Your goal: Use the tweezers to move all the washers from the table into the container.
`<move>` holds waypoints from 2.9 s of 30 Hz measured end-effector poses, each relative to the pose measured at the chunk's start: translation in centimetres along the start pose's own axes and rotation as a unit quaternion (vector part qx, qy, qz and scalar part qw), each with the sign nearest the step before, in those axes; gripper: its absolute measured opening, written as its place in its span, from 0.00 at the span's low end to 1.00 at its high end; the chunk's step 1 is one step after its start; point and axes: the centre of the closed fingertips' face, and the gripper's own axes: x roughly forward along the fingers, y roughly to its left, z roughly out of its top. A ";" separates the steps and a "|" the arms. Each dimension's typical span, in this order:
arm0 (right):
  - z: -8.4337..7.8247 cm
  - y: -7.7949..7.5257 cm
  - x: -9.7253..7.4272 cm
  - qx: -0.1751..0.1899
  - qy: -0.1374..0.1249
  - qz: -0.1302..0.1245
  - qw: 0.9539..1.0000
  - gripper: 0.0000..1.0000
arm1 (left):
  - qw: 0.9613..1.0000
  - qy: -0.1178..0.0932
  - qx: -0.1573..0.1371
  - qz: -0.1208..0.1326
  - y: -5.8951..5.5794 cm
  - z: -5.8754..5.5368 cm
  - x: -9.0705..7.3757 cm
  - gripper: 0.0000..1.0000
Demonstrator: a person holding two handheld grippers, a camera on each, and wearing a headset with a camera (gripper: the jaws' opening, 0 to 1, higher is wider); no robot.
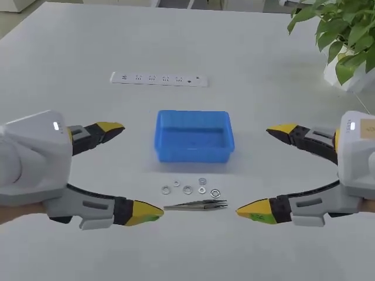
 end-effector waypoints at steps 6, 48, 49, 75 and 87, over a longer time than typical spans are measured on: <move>0.0 -0.1 -0.1 0.004 -0.003 -0.001 1.000 0.94 | 1.000 0.007 0.001 -0.002 -0.2 -0.4 -0.1 1.00; -3.6 2.2 4.1 -0.033 0.064 0.067 0.995 0.69 | 0.998 0.042 0.017 -0.033 -1.4 -3.6 3.7 0.80; -3.7 2.3 4.3 -0.035 0.068 0.068 0.995 0.69 | 0.998 0.045 0.020 -0.036 -1.5 -3.8 3.9 0.79; -9.5 5.0 10.3 -0.094 0.187 0.195 0.958 0.33 | 0.979 0.146 0.054 -0.134 -3.9 -9.1 8.5 0.39; -9.7 5.3 10.4 -0.098 0.195 0.207 0.954 0.24 | 0.967 0.173 0.089 -0.161 -4.7 -9.7 9.3 0.24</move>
